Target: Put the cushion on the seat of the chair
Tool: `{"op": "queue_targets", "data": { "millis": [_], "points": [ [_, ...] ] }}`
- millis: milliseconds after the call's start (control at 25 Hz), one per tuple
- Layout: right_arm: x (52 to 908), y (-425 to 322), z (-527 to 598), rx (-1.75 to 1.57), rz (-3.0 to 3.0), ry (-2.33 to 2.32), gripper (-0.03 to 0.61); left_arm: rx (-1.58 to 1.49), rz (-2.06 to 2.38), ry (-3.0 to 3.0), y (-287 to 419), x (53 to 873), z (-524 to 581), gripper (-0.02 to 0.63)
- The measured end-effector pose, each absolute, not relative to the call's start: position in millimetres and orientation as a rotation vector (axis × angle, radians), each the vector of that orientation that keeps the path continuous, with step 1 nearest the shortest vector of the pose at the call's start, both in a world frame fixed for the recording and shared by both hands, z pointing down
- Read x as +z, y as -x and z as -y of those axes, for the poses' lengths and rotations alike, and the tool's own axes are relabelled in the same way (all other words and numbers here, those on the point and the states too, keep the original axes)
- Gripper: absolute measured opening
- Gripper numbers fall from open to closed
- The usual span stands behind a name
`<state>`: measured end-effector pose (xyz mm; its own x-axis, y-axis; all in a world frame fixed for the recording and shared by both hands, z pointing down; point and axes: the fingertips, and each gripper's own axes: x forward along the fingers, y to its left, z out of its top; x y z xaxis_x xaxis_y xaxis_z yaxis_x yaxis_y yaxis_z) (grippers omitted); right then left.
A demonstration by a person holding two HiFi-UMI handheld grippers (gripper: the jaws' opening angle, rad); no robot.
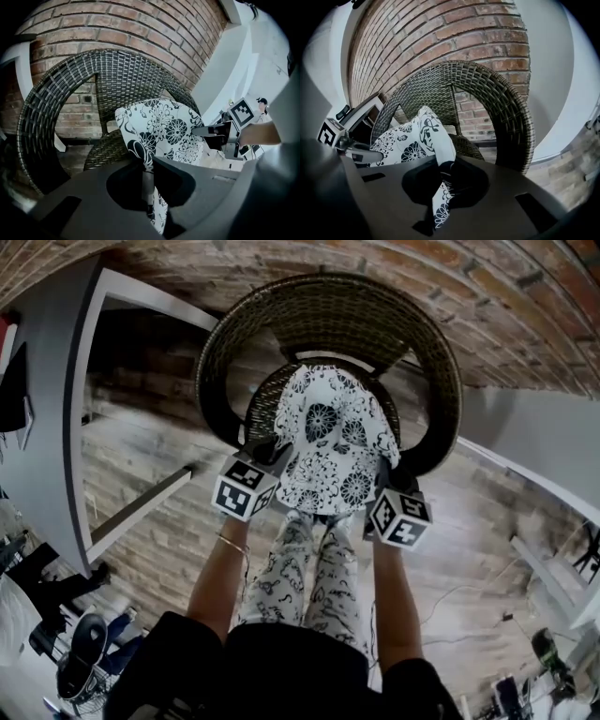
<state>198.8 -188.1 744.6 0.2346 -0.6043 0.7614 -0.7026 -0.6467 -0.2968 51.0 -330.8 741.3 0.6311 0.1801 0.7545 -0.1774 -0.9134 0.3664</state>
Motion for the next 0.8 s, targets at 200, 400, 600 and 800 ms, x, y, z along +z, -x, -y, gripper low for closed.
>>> {"op": "queue_targets", "data": {
  "millis": [200,400,600,800],
  "points": [
    [759,-208,192,1.396,1.224,-2.383,0.015,1.223,-0.006,-2.418,-57,762,337,0.011],
    [766,-215,195,1.383,1.182,-2.378,0.020,1.252,-0.015,-2.405,-58,773,342,0.011],
    [777,-221,195,1.377,1.162,-2.349,0.031,1.276,-0.001,-2.392,-59,784,346,0.011],
    [780,-227,201,1.357,1.162,-2.328,0.047,1.303,-0.007,-2.390,-60,795,347,0.011]
  ]
}}
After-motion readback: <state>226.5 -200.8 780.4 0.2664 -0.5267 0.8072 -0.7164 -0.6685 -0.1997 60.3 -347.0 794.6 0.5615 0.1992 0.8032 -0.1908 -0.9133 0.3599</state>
